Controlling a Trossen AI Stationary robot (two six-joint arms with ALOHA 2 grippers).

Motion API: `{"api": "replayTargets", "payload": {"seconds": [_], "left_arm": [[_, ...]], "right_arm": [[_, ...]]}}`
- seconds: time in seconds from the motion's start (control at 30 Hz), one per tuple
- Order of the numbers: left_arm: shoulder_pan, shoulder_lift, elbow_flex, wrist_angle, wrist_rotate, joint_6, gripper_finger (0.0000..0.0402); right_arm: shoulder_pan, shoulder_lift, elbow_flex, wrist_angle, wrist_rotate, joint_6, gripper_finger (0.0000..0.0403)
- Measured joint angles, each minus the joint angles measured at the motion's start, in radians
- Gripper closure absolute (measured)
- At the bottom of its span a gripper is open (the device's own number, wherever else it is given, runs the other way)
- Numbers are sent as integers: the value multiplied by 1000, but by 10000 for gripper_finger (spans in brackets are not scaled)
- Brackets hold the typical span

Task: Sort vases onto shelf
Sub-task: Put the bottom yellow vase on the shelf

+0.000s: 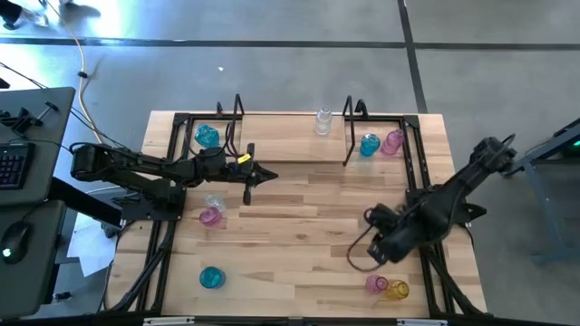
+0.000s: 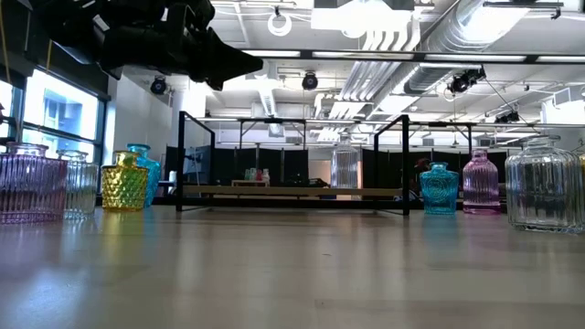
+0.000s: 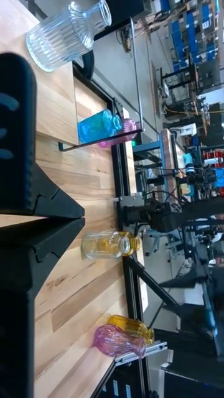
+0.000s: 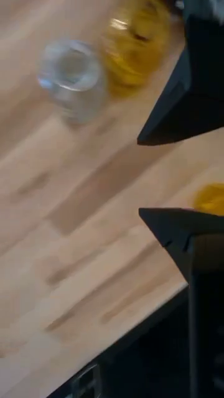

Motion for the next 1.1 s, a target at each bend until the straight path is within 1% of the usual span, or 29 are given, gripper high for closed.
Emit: {"api": "replayTargets", "payload": {"seconds": [0.17,0.27,0.33,0.53,0.67,0.87,1.1], "left_arm": [[0,0,0,0,0,0,401],[0,0,0,0,0,-1,401],[0,0,0,0,0,-1,401],[0,0,0,-1,0,-4,401],[-5,0,0,-1,0,-3,401],[-22,0,0,-1,0,-3,401],[-47,0,0,-1,-1,-3,402]], "right_arm": [[64,107,82,-65,-139,127,210],[102,154,123,-79,-224,210,203],[133,176,149,-81,-254,268,202],[243,231,197,-60,-282,470,201],[307,266,197,-52,-284,555,201],[335,312,196,-82,-280,576,201],[333,351,196,-82,-264,533,202]]}}
